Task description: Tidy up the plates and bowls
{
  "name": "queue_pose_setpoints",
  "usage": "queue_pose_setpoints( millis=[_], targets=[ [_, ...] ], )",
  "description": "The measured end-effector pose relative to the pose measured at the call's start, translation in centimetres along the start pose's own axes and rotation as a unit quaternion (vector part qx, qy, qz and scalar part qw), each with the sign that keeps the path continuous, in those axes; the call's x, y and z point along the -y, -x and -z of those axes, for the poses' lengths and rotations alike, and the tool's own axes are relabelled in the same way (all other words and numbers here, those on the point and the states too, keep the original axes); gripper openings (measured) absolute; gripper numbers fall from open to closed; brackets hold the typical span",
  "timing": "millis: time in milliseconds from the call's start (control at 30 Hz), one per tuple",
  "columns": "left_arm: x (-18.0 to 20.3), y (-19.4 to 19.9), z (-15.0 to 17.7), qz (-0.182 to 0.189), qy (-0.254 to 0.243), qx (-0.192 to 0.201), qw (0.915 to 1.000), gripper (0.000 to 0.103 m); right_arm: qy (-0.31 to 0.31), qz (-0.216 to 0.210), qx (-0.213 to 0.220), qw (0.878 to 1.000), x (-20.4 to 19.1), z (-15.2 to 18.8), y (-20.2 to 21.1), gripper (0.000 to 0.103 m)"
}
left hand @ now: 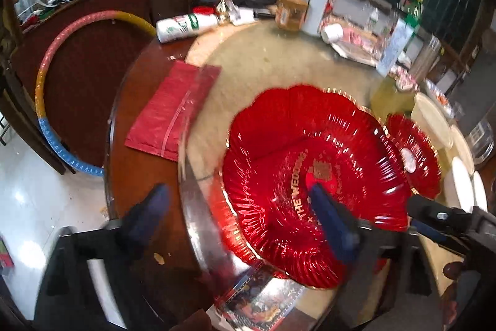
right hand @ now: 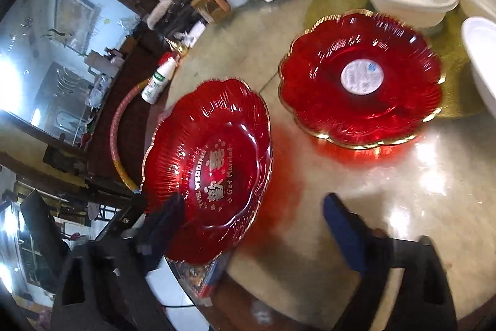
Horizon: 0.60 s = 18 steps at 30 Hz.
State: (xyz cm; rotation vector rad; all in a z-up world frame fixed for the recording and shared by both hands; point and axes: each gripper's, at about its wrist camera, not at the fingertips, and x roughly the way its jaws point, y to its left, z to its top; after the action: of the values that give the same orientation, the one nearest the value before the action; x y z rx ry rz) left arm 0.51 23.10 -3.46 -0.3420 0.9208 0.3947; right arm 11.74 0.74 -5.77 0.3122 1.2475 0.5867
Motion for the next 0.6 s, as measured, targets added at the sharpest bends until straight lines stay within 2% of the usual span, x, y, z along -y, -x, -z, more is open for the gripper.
queue_pose_setpoints(
  millis=[67, 100, 133, 167, 267, 467, 600],
  targets=[
    [0.1, -1.3, 0.2, 0.009, -0.001, -0.026, 0.9996, 0.038, 0.008, 0.017, -0.014, 1.000, -0.1, 0.0, -1.4, 0.043],
    [0.1, -1.8, 0.4, 0.009, 0.000, -0.034, 0.9994, 0.030, 0.011, 0.021, -0.015, 1.000, -0.1, -0.1, -1.5, 0.038],
    [0.2, -2.2, 0.6, 0.008, -0.002, -0.040, 0.9992, 0.019, 0.013, 0.027, -0.016, 0.999, -0.1, -0.1, -1.9, 0.028],
    [0.2, -2.4, 0.8, 0.008, -0.004, -0.041, 0.9991, 0.015, 0.012, 0.030, -0.017, 0.999, -0.1, -0.1, -2.2, 0.023],
    [0.1, -2.4, 1.0, 0.010, -0.008, -0.031, 0.9994, 0.014, 0.013, 0.020, -0.017, 1.000, -0.3, 0.0, -2.5, 0.016],
    [-0.7, -1.9, 0.8, 0.018, 0.014, -0.022, 0.9995, 0.011, 0.027, 0.025, -0.010, 0.999, -1.2, 0.4, -2.3, 0.015],
    [-1.1, 0.3, 0.3, 0.013, 0.015, 0.019, 0.9996, 0.011, 0.053, 0.015, 0.012, 0.998, -2.9, 0.8, -0.9, 0.015]
  ],
)
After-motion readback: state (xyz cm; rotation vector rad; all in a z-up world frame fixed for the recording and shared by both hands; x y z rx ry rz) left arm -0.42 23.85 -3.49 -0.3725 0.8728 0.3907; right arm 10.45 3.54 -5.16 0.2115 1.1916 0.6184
